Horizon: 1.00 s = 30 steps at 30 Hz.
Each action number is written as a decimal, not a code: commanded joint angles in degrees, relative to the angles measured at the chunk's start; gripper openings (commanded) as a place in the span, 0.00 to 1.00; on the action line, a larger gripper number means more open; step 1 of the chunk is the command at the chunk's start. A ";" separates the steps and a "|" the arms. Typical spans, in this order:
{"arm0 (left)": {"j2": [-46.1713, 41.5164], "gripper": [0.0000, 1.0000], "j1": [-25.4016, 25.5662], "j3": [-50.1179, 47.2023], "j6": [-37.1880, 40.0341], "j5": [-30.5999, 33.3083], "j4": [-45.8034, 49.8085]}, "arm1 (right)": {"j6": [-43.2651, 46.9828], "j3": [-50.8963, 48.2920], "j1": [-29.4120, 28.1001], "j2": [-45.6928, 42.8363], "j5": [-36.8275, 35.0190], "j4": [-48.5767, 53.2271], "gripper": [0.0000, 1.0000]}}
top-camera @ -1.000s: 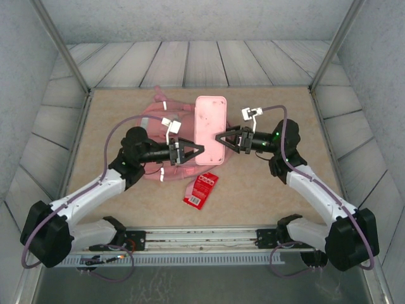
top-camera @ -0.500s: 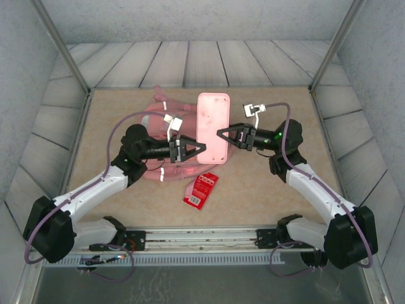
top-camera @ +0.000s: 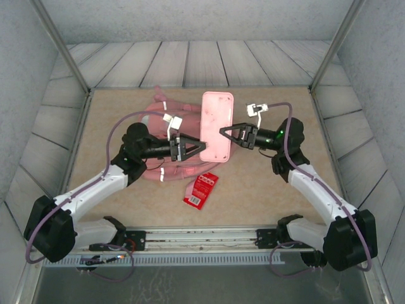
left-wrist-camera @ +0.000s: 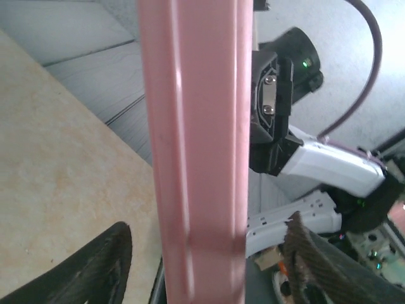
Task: Pack the student bag
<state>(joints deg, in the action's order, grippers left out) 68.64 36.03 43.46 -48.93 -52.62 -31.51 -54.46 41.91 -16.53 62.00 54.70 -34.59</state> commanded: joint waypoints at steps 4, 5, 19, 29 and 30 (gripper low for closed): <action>-0.61 0.70 -0.44 3.29 14.87 13.23 21.38 | 6.62 2.73 6.57 -4.46 -4.35 15.68 0.19; 0.31 0.70 -0.44 4.73 17.32 16.91 26.77 | 7.51 2.98 7.77 -4.81 -4.88 18.63 0.19; 35.05 0.67 10.09 43.08 29.24 58.67 65.10 | 22.30 5.74 18.76 -10.56 -13.42 53.99 0.17; 57.19 0.61 13.96 66.06 29.35 63.52 72.98 | 28.47 8.67 19.00 -13.28 -17.10 65.94 0.17; 58.77 0.61 14.12 67.45 29.32 63.69 73.31 | 28.44 8.65 19.00 -13.37 -16.99 66.20 0.17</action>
<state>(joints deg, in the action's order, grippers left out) 124.09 49.65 107.28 -20.10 8.16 36.53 -28.10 49.21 2.26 49.65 37.91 28.32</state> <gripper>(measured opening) 0.611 0.312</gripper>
